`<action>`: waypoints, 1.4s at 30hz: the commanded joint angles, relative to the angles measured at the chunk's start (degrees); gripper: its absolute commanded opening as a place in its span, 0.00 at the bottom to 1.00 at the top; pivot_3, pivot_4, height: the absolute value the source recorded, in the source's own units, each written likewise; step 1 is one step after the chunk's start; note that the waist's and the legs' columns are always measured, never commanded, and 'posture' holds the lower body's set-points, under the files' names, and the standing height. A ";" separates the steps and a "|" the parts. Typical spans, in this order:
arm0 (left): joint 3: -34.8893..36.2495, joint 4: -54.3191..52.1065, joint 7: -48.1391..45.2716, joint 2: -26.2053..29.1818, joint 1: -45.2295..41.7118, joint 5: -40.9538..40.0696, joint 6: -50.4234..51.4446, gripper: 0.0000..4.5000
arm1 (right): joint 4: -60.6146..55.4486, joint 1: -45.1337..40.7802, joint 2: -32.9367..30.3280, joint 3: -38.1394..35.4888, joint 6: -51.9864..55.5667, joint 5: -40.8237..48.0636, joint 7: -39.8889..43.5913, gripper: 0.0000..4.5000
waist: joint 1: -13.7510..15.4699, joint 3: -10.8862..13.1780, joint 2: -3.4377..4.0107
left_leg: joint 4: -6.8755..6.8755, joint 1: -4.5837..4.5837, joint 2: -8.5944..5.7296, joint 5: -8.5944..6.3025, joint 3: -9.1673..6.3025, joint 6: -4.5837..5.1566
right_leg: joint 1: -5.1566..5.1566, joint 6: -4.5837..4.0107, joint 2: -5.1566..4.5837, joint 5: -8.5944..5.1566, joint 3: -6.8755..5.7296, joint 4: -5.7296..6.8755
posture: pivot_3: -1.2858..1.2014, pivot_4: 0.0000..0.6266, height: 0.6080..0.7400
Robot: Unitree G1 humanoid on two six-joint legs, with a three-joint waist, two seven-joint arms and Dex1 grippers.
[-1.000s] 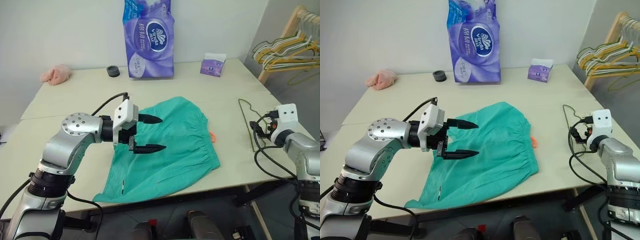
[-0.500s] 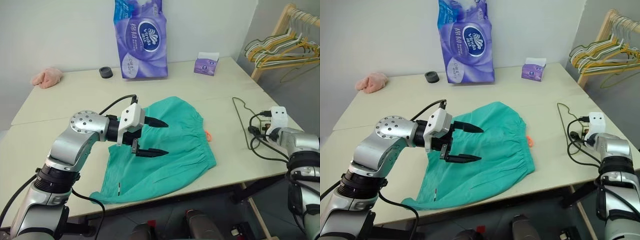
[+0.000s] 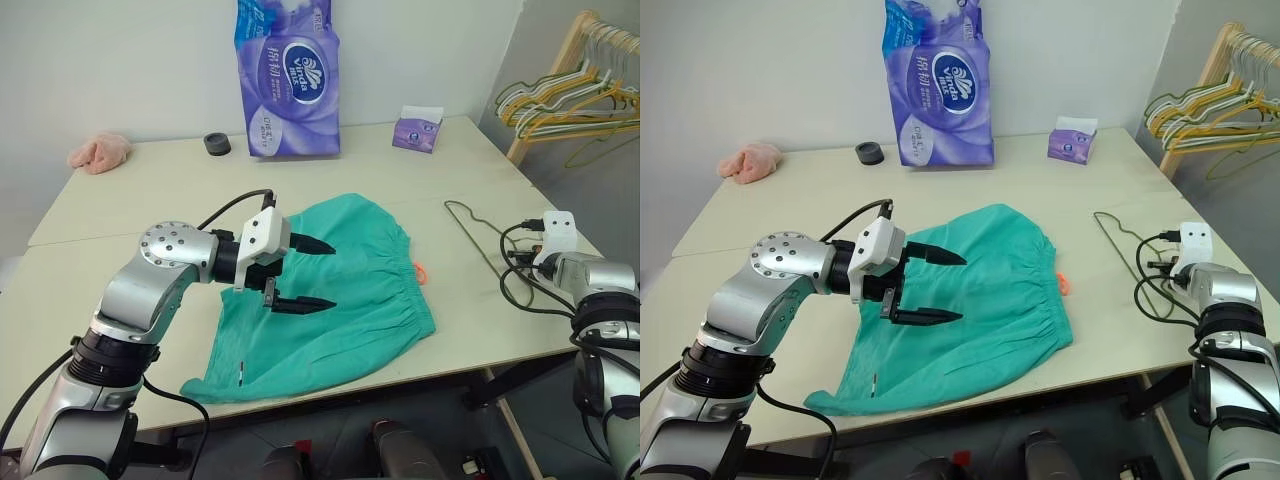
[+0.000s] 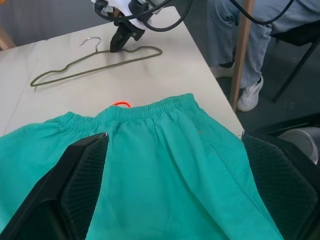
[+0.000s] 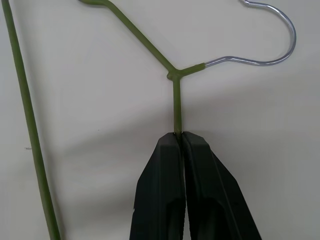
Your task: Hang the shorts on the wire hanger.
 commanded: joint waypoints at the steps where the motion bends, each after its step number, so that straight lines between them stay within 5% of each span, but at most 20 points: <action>1: 2.57 1.27 2.50 0.15 -1.12 -0.05 1.85 1.00 | -6.75 2.46 -1.20 1.06 -1.09 -0.55 2.36 0.01 | -0.02 0.03 0.03 | -0.01 0.00 0.00 0.00 -0.01 0.00 | -0.01 0.01 0.00 -0.01 -0.01 0.00 | 0.44 0.17 1.00; 10: 9.32 21.87 12.07 -0.88 -9.57 2.57 2.53 1.00 | -41.82 13.47 -3.78 4.66 -6.64 -1.68 8.96 0.01 | -0.18 0.30 0.33 | -0.04 -0.08 0.03 -0.02 -0.10 -0.03 | -0.14 0.29 -0.11 -0.16 -0.08 0.07 | 0.43 0.17 1.00; 15: 10.61 26.93 9.07 -0.38 -12.27 0.48 6.29 1.00 | -51.91 15.78 -4.77 9.38 -14.15 -5.26 11.08 0.01 | -0.31 0.33 0.32 | -0.04 -0.08 0.13 -0.05 -0.12 -0.08 | -0.18 0.31 -0.16 -0.17 -0.13 0.08 | 0.43 0.17 1.00; 25: 7.33 27.48 -4.39 3.27 -11.47 0.84 7.45 1.00 | -60.80 13.87 -5.87 16.97 -31.63 -6.57 22.53 0.01 | -0.33 0.46 0.17 | -0.03 -0.14 0.11 -0.07 -0.09 -0.14 | -0.31 0.30 -0.20 -0.16 -0.14 0.10 | 0.43 0.17 1.00; 42: 2.48 22.12 -11.44 4.10 -5.43 2.97 6.20 1.00 | -62.04 7.40 -1.90 20.50 -39.03 -5.78 30.00 0.01 | -0.22 0.52 0.12 | -0.02 -0.17 0.12 -0.07 -0.12 -0.14 | -0.37 0.03 -0.26 -0.01 -0.12 0.14 | 0.43 0.16 1.00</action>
